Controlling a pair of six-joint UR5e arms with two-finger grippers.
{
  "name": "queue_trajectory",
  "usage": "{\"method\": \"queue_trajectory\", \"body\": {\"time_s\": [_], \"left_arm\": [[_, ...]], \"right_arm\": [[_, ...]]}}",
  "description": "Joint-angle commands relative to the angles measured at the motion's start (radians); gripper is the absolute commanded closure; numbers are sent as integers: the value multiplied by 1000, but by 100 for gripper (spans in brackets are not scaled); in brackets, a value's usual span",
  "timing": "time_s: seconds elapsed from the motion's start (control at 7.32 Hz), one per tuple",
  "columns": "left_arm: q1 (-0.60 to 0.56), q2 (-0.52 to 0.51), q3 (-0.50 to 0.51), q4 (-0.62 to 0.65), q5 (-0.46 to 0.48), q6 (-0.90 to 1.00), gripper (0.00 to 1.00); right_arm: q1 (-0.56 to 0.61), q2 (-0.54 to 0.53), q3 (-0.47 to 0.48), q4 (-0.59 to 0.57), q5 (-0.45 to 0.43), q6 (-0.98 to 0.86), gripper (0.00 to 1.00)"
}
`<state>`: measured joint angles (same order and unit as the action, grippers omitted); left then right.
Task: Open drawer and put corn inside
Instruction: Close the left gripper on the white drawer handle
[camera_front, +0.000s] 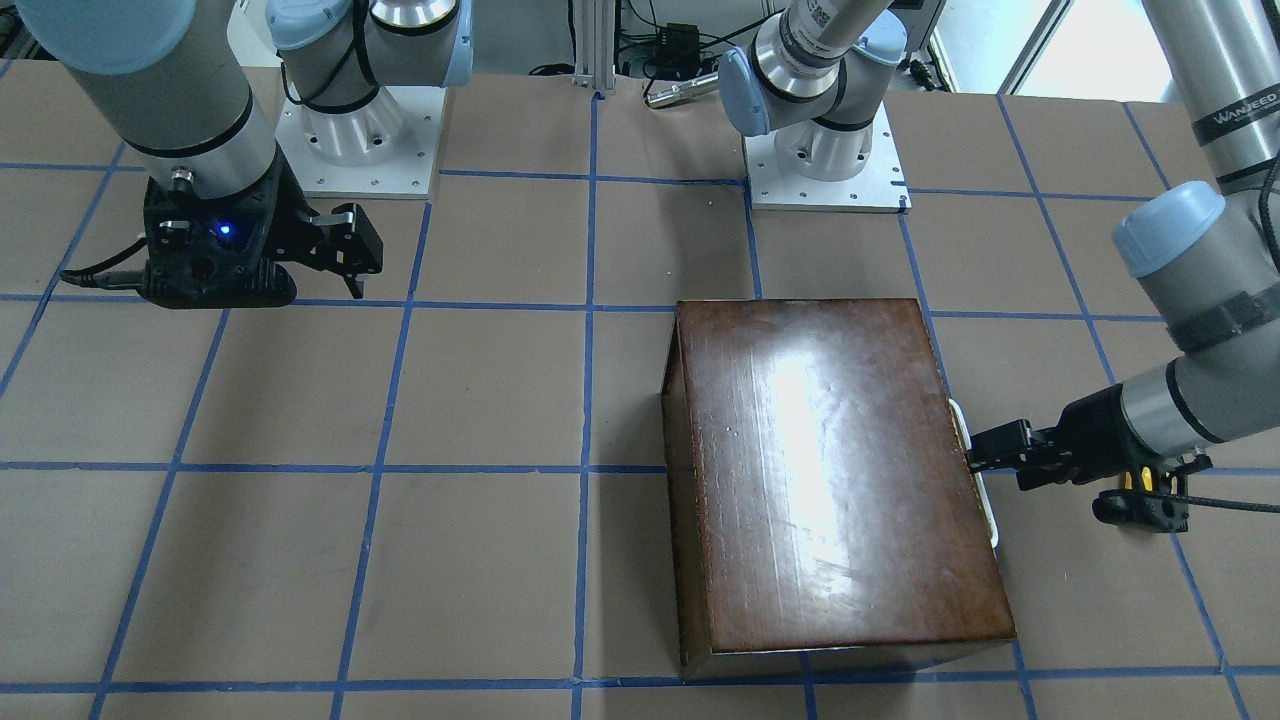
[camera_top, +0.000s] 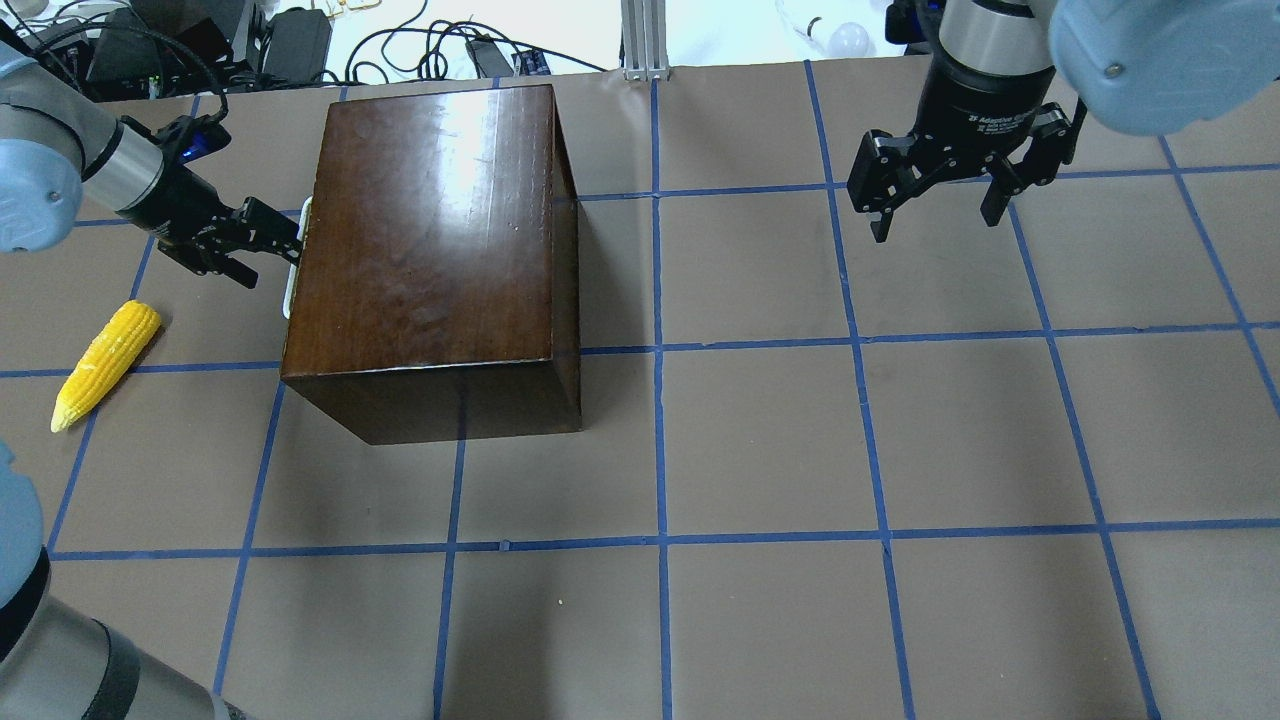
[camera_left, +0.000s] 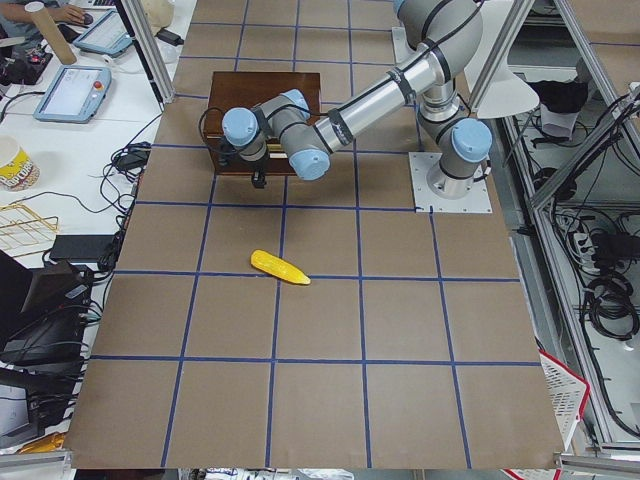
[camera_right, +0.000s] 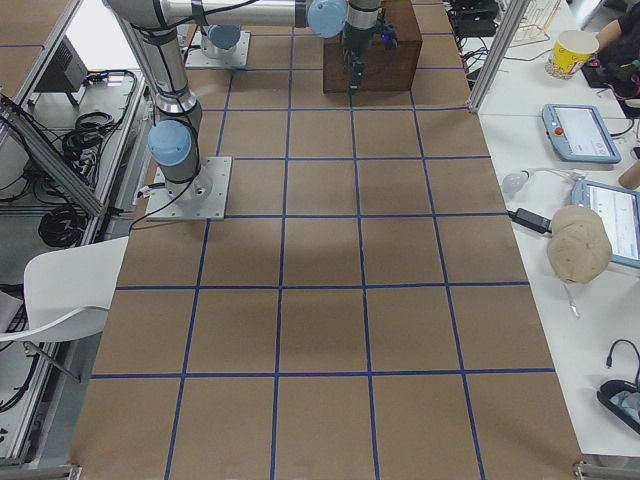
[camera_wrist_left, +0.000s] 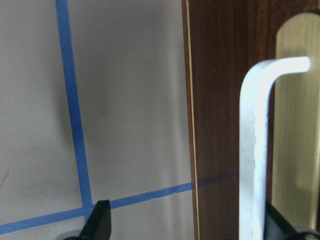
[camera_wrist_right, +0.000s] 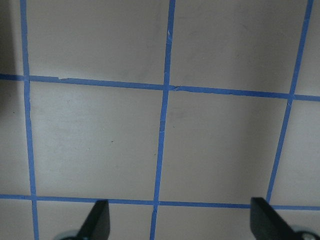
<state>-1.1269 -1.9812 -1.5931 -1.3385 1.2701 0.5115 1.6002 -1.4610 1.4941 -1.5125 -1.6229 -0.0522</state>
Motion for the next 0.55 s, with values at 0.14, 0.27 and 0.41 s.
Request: {"method": "queue_trajectory", "body": {"time_s": [0.14, 0.27, 0.41], "left_arm": [[4, 2, -1, 1, 27, -1, 0], [6, 2, -2, 1, 32, -1, 0], [7, 2, -1, 1, 38, -1, 0]], "right_arm": [[0, 1, 0, 0, 0, 0, 0], [0, 1, 0, 0, 0, 0, 0], [0, 1, 0, 0, 0, 0, 0]]}}
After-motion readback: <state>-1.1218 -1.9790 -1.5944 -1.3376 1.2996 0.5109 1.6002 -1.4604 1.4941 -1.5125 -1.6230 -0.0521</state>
